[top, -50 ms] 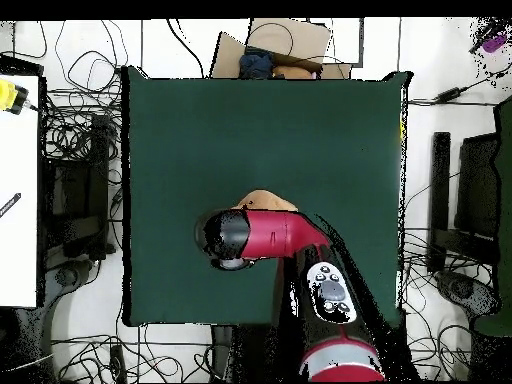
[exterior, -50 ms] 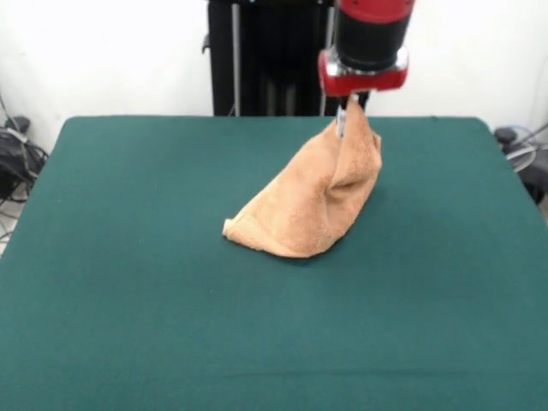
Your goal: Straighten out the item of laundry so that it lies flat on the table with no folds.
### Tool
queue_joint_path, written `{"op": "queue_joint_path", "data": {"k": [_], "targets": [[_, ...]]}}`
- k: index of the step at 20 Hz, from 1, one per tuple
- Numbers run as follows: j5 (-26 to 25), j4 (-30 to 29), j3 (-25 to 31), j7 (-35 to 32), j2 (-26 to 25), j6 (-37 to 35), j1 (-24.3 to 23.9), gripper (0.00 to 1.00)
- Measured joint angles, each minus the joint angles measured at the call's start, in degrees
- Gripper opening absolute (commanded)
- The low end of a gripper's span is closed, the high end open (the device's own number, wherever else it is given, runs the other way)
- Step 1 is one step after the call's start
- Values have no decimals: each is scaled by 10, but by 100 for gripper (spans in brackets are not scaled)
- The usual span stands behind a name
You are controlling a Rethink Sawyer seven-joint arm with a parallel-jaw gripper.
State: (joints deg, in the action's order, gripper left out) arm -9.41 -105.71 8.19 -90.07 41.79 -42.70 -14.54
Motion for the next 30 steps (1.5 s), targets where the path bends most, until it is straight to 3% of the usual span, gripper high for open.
{"op": "queue_joint_path", "data": {"k": [12,20,30], "targets": [[0,88,18,0,71,-206,0,0],[0,166,35,0,85,-307,0,0],[5,223,40,0,87,-358,6,0]]}}
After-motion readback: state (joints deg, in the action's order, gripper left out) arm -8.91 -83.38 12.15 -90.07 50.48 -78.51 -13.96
